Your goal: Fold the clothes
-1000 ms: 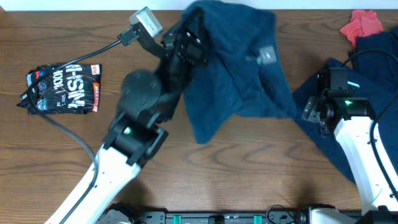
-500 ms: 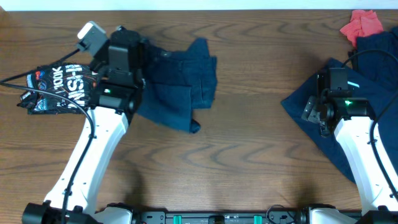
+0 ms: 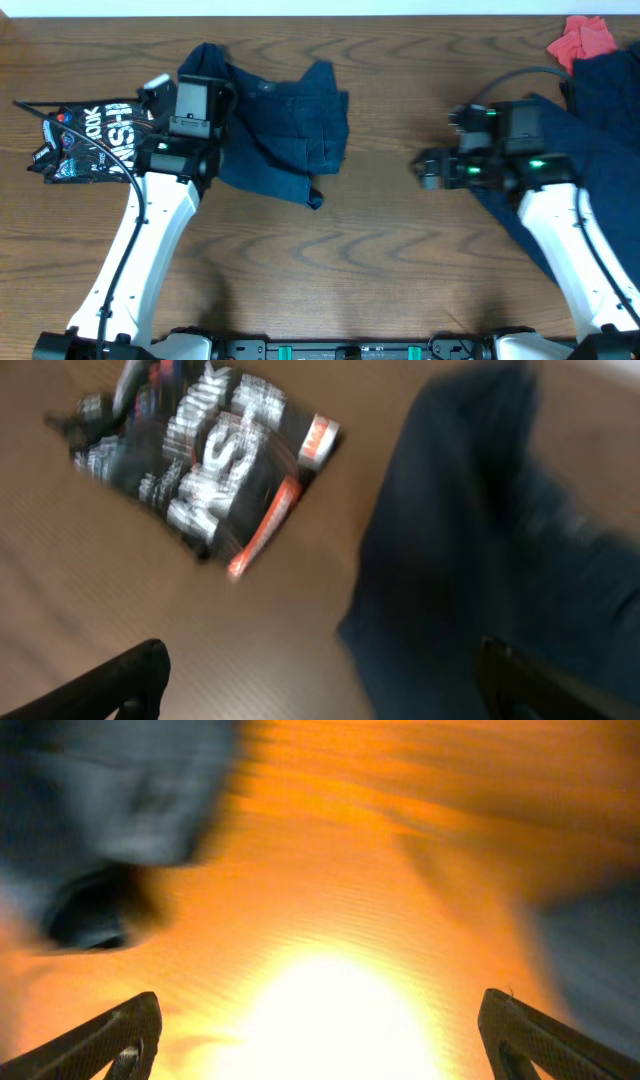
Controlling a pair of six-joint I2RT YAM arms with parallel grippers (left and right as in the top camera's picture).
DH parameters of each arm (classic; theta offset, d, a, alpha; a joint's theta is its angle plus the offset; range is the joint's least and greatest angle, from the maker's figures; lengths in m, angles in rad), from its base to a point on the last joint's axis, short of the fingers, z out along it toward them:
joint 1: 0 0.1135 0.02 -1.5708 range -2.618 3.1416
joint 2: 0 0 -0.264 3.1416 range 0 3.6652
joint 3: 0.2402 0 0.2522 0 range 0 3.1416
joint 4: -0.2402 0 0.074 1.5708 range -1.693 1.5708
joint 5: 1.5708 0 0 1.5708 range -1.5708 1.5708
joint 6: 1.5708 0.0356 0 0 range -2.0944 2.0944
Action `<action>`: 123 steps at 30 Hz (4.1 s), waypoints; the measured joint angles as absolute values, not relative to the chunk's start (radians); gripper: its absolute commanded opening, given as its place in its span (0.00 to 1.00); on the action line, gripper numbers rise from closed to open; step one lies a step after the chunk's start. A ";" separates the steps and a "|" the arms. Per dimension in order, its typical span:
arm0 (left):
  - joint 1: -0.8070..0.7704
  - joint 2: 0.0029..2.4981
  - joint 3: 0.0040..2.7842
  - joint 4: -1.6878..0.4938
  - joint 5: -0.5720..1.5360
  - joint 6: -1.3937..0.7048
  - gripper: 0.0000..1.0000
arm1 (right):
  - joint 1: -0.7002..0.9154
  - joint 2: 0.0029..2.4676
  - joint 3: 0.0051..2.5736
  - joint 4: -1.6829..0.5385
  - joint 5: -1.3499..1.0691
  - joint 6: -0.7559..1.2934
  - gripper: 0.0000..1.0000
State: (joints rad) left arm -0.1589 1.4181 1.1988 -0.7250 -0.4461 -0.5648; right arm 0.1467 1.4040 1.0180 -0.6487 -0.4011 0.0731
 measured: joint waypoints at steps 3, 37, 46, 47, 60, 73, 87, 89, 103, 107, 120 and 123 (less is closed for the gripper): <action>-0.085 1.417 1.199 -0.800 -0.364 -0.564 0.98 | 0.275 1.444 1.018 -0.527 -0.491 0.058 0.99; 0.273 1.374 1.199 -0.813 0.209 -0.564 0.98 | 0.221 1.424 1.018 -0.747 0.230 0.259 0.08; 0.146 1.374 1.199 -0.846 0.392 -0.516 0.98 | 0.205 1.393 1.017 -1.090 0.464 0.387 0.29; 0.124 1.374 1.198 -0.857 0.399 -0.508 0.98 | 0.197 1.393 1.017 -1.133 0.522 0.443 0.29; -0.041 1.425 1.198 -0.951 0.370 -0.428 0.98 | 0.159 1.393 1.018 -0.709 0.192 0.278 0.69; -0.041 1.530 1.198 -0.959 0.360 -0.418 0.98 | 0.216 1.563 1.018 -0.393 -0.165 0.263 0.75; -0.041 1.530 1.198 -0.959 0.360 -0.418 0.98 | 0.222 1.704 1.018 -0.284 -0.197 0.638 0.01; -0.041 1.530 1.198 -0.960 0.360 -0.418 0.98 | 0.222 1.704 1.020 -0.337 -0.198 0.651 0.01; -0.041 1.530 1.197 -1.079 0.383 -0.401 0.98 | 0.107 1.509 1.045 -1.355 0.253 0.664 0.10; -0.045 1.530 1.197 -1.105 0.413 -0.380 0.98 | 0.090 1.510 1.045 -1.373 0.354 0.696 0.23; -0.193 1.534 1.196 -0.800 0.474 -0.331 0.98 | 0.090 1.510 1.044 -1.252 0.319 0.648 0.36; -0.253 1.563 1.195 -0.630 0.477 -0.326 0.99 | 0.090 1.510 1.044 -1.216 0.282 0.618 0.38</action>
